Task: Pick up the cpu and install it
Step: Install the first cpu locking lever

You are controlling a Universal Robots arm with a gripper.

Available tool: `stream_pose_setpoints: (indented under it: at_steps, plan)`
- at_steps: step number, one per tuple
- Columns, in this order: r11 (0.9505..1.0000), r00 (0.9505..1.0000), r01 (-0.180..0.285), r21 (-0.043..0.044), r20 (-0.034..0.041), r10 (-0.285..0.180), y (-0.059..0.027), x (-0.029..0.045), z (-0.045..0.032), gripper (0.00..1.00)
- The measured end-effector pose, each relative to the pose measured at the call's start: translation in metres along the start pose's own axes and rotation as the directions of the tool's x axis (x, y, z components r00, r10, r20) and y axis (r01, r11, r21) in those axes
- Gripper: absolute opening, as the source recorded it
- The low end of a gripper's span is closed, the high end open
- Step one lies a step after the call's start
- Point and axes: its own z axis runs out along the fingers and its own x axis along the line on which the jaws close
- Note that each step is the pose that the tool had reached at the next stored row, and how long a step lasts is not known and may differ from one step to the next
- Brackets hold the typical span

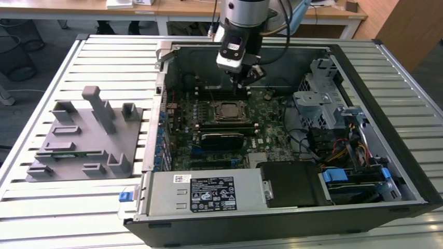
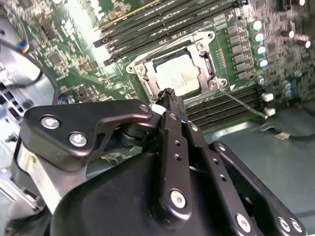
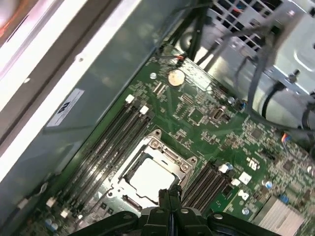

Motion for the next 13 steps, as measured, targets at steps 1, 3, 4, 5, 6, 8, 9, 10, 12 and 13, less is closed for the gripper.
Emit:
stream_pose_setpoints:
  at_steps: [1,3,4,5,6,8,9,10,12,13]
  plan:
    - [0.9998,0.9998,0.019,-0.0007,0.0001,-0.019,0.0,0.0,0.0001,0.11]
    - [0.9985,0.9985,0.055,-0.002,0.0002,-0.055,0.0,0.0,0.0002,0.11]
    - [0.9973,0.9973,0.073,-0.0026,0.0003,-0.073,0.0,0.0,0.0003,0.11]
    - [0.9959,0.9959,0.091,-0.0033,0.0004,-0.091,0.0,0.0,0.0003,0.11]
    - [0.9941,0.9941,0.109,-0.004,0.0005,-0.109,0.0,0.0,0.0005,0.11]
    - [0.9893,0.9893,0.146,-0.0052,0.0008,-0.146,0.0,0.0,0.0007,0.11]
    - [0.9865,0.9865,0.164,-0.0058,0.0009,-0.164,0.0,0.0,0.0008,0.11]
    - [0.9834,0.9834,0.181,-0.0064,0.0011,-0.181,0.0,0.0,0.001,0.11]
    - [0.9762,0.9763,0.217,-0.0077,0.0014,-0.217,0.0,0.0,0.0013,0.11]
    - [0.9721,0.9722,0.234,-0.0084,0.0016,-0.234,0.0,0.0001,0.0015,0.11]
